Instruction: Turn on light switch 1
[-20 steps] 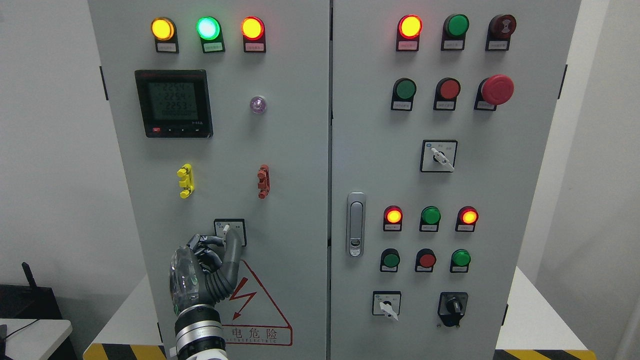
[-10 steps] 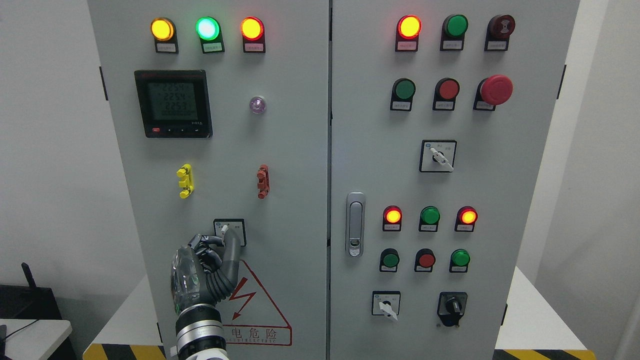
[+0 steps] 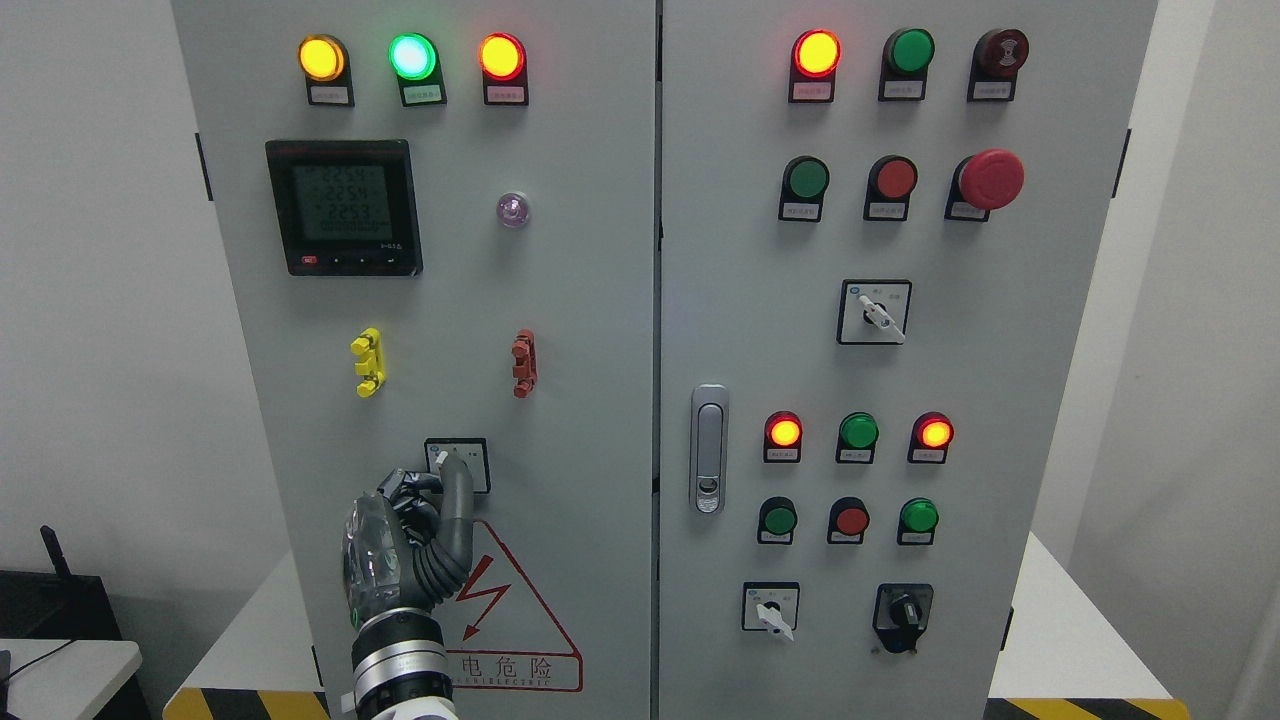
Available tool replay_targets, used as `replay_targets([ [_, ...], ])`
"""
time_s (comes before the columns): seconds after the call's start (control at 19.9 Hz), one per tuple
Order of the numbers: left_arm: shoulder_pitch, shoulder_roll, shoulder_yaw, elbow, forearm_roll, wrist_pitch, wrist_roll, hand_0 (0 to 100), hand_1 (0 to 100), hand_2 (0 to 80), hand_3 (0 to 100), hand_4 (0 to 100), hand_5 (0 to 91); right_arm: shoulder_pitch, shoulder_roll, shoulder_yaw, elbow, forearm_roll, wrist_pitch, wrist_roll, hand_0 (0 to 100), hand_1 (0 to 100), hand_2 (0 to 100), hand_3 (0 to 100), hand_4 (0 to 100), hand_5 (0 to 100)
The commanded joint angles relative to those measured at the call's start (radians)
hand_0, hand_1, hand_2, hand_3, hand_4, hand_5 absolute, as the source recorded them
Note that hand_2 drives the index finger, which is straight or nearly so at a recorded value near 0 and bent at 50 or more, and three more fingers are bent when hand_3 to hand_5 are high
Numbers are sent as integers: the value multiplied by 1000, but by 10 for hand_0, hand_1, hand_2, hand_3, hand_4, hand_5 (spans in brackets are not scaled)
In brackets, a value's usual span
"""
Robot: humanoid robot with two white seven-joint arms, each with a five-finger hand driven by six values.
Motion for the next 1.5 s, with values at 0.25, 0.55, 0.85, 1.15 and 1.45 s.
replay_targets([
  [0.25, 1, -1, 0, -1, 0, 5, 3, 807, 164, 620, 998, 951, 856, -1, 0, 23, 0, 5, 1, 0, 120, 389, 0, 0, 0, 0],
  [0.55, 1, -1, 0, -1, 1, 5, 0, 597, 70, 620, 998, 951, 857, -1, 0, 23, 0, 5, 1, 0, 120, 389, 0, 0, 0, 0],
  [0.85, 1, -1, 0, -2, 0, 5, -3, 283, 200, 620, 998, 953, 857, -1, 1, 23, 0, 5, 1, 0, 120, 389, 0, 0, 0, 0],
  [1.15, 2, -2, 0, -14, 0, 5, -3, 224, 219, 620, 998, 955, 858, -1, 0, 23, 0, 5, 1, 0, 120, 389, 0, 0, 0, 0],
  [1.45, 13, -2, 5, -36, 0, 5, -5, 203, 204, 619, 999, 956, 858, -1, 0, 23, 0, 5, 1, 0, 120, 389, 0, 0, 0, 0],
])
